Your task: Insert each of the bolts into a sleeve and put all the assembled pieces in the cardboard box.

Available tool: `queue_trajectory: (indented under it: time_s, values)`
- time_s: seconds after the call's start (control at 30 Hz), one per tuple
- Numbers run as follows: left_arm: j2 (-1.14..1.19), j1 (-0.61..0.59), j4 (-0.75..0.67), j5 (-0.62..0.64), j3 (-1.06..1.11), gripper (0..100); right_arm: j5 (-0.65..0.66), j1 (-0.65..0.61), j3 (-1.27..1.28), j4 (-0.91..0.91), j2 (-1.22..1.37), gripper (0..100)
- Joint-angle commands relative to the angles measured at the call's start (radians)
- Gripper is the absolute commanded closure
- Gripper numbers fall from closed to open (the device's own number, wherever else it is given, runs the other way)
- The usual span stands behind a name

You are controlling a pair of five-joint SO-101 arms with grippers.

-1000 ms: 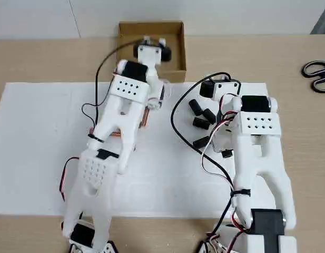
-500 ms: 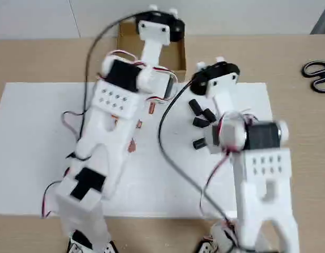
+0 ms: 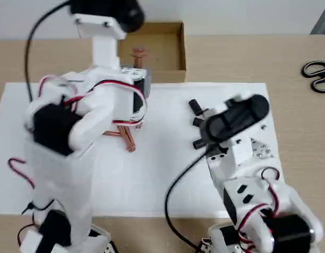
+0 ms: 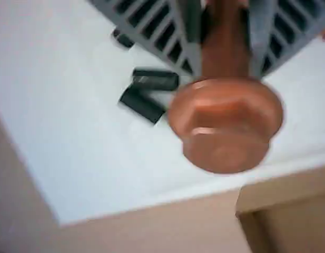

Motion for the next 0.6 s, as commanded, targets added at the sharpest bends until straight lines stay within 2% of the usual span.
queue_trajectory:
  time_s: [0.0, 0.17, 0.33, 0.57]
  values:
    - [-0.049, 0.006, -0.028, 0.038, 0.004, 99, -0.123, -0.005, 0.169, -0.099, -0.148, 99.1]
    - [-0.057, 0.057, 0.006, 0.051, 0.047, 99, -0.133, -0.007, 0.433, -0.271, -0.407, 99.5]
    - [-0.058, 0.104, -0.020, 0.101, 0.007, 99, -0.133, -0.005, 0.652, -0.331, -0.591, 99.5]
    - [-0.215, 0.104, 0.015, 0.091, -0.087, 99, -0.135, -0.007, 0.707, -0.337, -0.613, 99.5]
